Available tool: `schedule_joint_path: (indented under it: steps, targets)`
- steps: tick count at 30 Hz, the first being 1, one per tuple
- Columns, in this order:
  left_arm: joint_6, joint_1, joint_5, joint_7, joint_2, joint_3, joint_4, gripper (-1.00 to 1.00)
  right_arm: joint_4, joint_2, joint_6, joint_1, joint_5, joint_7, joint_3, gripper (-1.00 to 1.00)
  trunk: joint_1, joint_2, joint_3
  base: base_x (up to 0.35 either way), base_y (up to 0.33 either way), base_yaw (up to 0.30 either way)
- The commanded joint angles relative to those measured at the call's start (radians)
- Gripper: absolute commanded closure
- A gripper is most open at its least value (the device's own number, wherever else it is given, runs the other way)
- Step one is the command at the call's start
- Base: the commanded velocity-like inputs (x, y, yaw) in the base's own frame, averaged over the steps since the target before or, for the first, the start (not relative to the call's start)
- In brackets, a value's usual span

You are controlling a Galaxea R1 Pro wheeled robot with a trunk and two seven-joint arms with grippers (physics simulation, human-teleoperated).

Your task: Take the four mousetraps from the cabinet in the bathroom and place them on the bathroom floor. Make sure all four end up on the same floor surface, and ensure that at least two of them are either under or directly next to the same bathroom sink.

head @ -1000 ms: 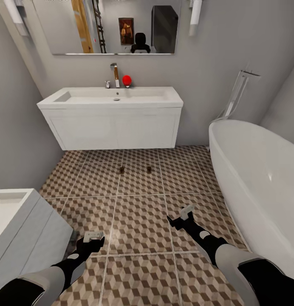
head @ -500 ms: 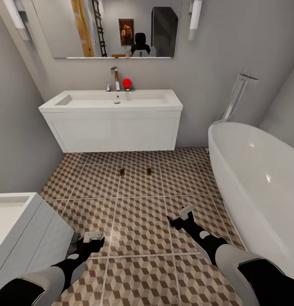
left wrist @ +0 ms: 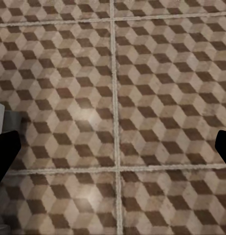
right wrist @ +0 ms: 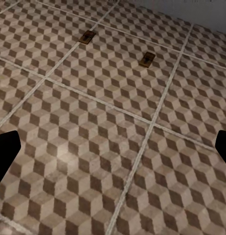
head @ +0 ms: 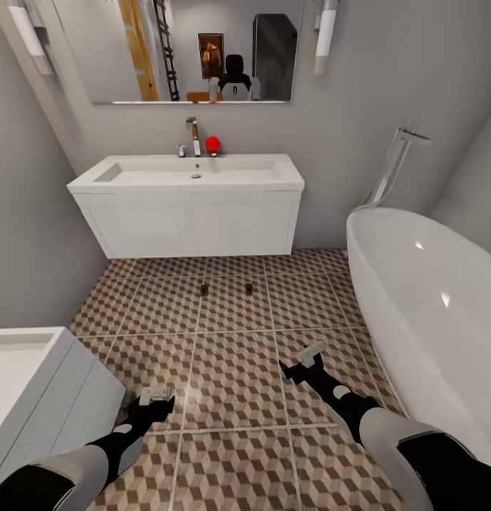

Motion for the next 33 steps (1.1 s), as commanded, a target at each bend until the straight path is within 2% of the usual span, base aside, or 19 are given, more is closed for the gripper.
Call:
schedule_joint_path:
  steps: [1, 33]
  targets:
    - [-0.006, -0.001, 0.009, -0.003, -0.002, -0.008, 0.006, -1.0, 0.001, 0.0, -0.003, -0.001, 0.01, 0.0, -0.006, -1.0, -0.004, 0.007, 0.003, 0.0, 0.0, 0.0]
    - [-0.007, -0.001, 0.009, -0.001, -0.008, -0.008, 0.017, -1.0, 0.001, 0.0, -0.003, 0.001, 0.01, 0.0, -0.006, -1.0, -0.127, 0.231, 0.103, 0.0, 0.0, 0.0]
